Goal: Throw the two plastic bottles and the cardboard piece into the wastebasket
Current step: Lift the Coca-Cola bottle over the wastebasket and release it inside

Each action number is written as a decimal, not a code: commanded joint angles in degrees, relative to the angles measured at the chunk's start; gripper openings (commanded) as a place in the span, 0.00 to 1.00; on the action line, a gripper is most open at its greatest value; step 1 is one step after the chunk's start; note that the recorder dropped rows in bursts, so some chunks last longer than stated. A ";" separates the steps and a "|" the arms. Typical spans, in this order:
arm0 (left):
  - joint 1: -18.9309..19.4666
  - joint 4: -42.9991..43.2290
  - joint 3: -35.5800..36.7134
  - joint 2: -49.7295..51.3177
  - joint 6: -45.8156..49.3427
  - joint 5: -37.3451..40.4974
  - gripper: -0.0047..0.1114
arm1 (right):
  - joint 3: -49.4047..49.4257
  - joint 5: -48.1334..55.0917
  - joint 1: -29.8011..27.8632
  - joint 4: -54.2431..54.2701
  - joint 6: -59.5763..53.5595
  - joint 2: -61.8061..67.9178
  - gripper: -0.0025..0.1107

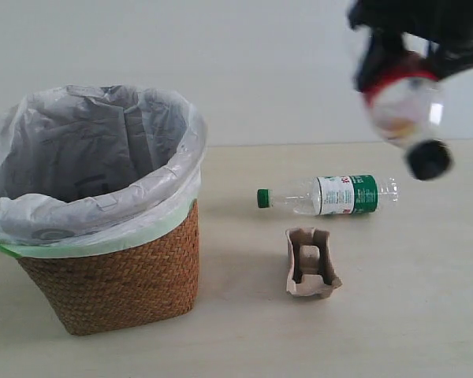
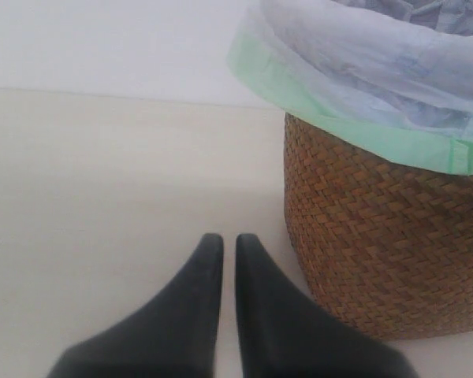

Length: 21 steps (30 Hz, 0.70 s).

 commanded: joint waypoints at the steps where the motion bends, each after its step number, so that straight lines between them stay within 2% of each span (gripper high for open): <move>1: 0.21 0.11 0.17 -0.14 -0.50 -0.15 0.09 | -6.47 -12.36 5.33 43.45 -20.85 -0.22 0.14; 2: 0.21 0.11 0.17 -0.14 -0.50 -0.15 0.09 | -7.22 -15.89 8.17 44.91 -20.85 -0.04 0.27; 5: 0.21 0.11 0.17 -0.14 -0.50 -0.15 0.09 | -9.37 -29.05 16.06 40.09 -19.94 1.80 0.87; 6: 0.21 0.11 0.17 -0.14 -0.50 -0.15 0.09 | -9.91 -32.96 18.03 37.03 -17.23 2.71 0.93; 10: 0.21 0.11 0.17 -0.14 -0.50 -0.15 0.09 | -12.16 -36.87 21.03 26.12 -7.51 6.69 0.87; 21: 0.21 0.11 0.17 -0.14 -0.50 -0.15 0.09 | -12.41 -28.87 21.03 14.71 -3.88 7.89 0.84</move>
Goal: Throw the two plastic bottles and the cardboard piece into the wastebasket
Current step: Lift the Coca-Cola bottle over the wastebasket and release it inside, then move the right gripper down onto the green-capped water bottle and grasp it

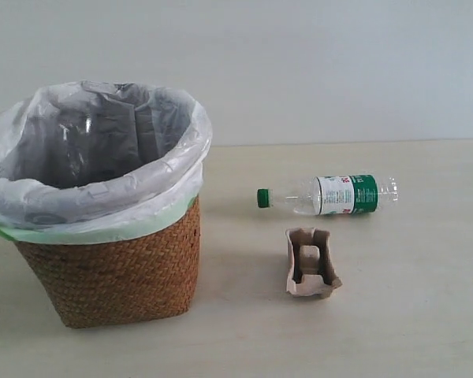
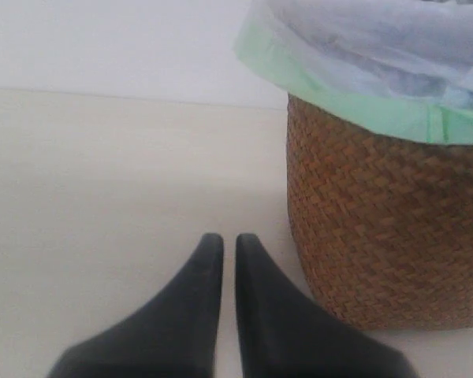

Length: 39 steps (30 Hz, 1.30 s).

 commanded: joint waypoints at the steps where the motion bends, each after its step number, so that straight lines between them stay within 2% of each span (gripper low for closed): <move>1: 0.21 0.11 0.17 -0.14 -0.50 -0.15 0.09 | -0.60 2.69 0.07 -5.30 0.66 -1.19 0.83; 5: 0.21 0.11 0.17 -0.14 -0.50 -0.15 0.09 | -0.60 5.78 0.07 -13.20 1.86 -1.82 0.83; 11: 0.21 0.11 0.17 -0.14 -0.50 -0.15 0.09 | -0.60 21.59 0.07 -45.75 20.97 -1.21 0.83; 15: 0.21 0.11 0.17 -0.14 -0.50 -0.15 0.09 | -0.60 31.81 -0.05 -58.48 19.77 1.49 0.83; 18: 0.21 0.11 0.17 -0.14 -0.50 -0.15 0.09 | -0.60 31.81 -0.05 -64.05 16.96 4.50 0.83; 23: 0.21 0.11 0.17 -0.14 -0.50 -0.15 0.09 | -0.60 31.81 -2.23 -64.55 11.99 9.27 0.83; 33: 0.21 0.11 0.17 -0.14 -0.50 -0.15 0.09 | -0.60 31.81 -8.92 -63.41 -8.43 20.02 0.83; 39: 0.21 0.11 0.17 -0.14 -0.50 -0.15 0.09 | -0.60 31.81 -9.76 -65.03 -16.88 25.18 0.83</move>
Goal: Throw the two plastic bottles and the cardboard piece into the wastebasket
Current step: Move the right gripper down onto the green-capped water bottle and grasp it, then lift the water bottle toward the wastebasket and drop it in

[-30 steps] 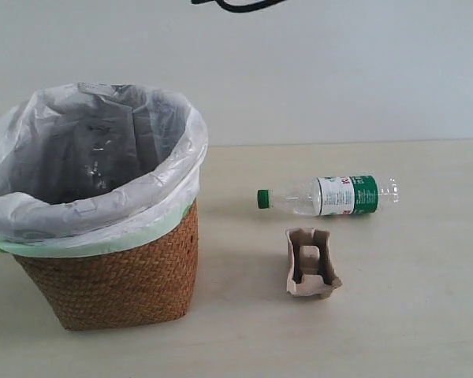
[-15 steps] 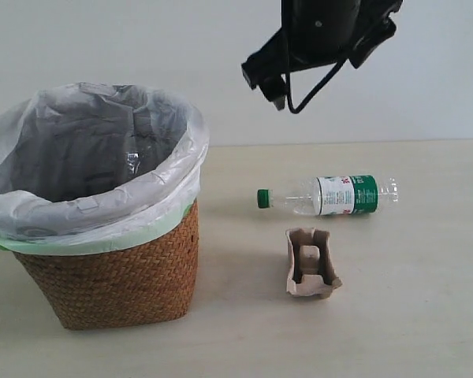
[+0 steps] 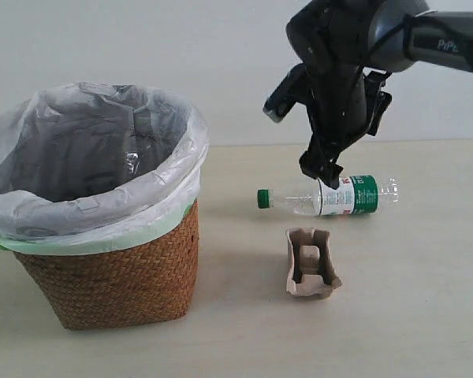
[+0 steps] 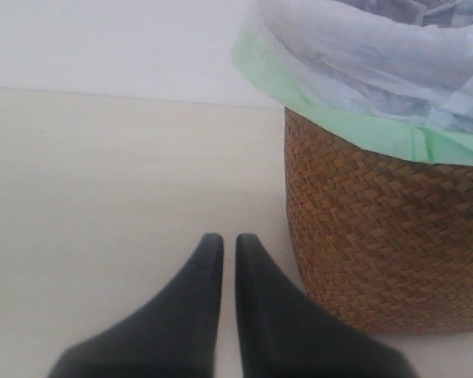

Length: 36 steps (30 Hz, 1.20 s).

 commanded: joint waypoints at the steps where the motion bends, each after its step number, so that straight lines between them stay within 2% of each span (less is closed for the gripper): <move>1: 0.21 0.11 0.17 -0.14 -0.50 -0.15 0.09 | -0.25 0.14 -0.51 -2.14 -5.73 3.31 0.83; 11: 0.21 0.11 0.17 -0.14 -0.50 -0.15 0.09 | -0.25 0.14 -0.51 -13.01 -4.72 9.93 0.83; 19: 0.21 0.11 0.17 -0.14 -0.50 -0.15 0.09 | 0.45 -7.47 -0.51 -13.74 -4.44 13.28 0.81; 21: 0.21 0.11 0.17 -0.14 -0.50 -0.15 0.09 | 0.77 -9.08 -0.51 -13.74 -4.70 14.08 0.65; 25: 0.21 0.11 0.17 -0.14 -0.50 -0.15 0.09 | 0.77 -9.83 -0.51 -13.74 -4.58 15.42 0.12; 26: 0.21 0.11 0.17 -0.14 -0.50 -0.15 0.09 | 0.77 -9.27 -0.51 -13.74 -4.28 15.62 0.02; 36: 0.21 0.11 0.17 -0.14 -0.50 -0.15 0.09 | 0.77 -3.96 -1.92 -15.30 0.28 8.77 0.02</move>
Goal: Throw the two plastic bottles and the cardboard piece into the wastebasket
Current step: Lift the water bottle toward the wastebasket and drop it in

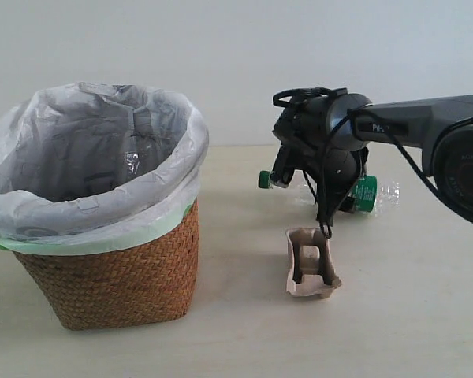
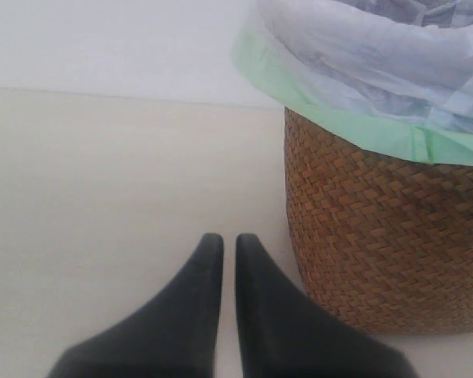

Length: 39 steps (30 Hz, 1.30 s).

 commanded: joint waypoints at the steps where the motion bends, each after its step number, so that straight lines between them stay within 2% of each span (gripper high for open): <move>1: 0.21 0.11 0.17 -0.14 -0.50 -0.15 0.09 | 0.19 5.56 -1.80 -1.70 1.23 -5.86 0.02; 8: 0.21 0.11 0.17 -0.14 -0.50 -0.15 0.09 | 0.19 8.00 -3.57 -9.77 8.12 -12.55 0.02; 18: 0.21 0.11 0.17 -0.14 -0.50 -0.15 0.09 | 0.19 8.00 -4.50 -8.71 11.28 -23.13 0.02; 26: 0.21 0.11 0.17 -0.14 -0.50 -0.15 0.09 | 2.11 8.00 -4.50 -4.30 9.95 -24.16 0.02; 30: 0.21 0.11 0.17 -0.14 -0.50 -0.15 0.09 | 3.49 8.00 -4.39 3.84 9.01 -23.66 0.02; 33: 0.21 0.11 0.17 -0.14 -0.50 -0.15 0.09 | 1.70 8.00 -2.60 15.04 4.80 -24.75 0.02; 39: 0.21 0.11 0.17 -0.14 -0.50 -0.15 0.09 | -12.72 8.00 3.81 39.80 -0.07 -30.13 0.02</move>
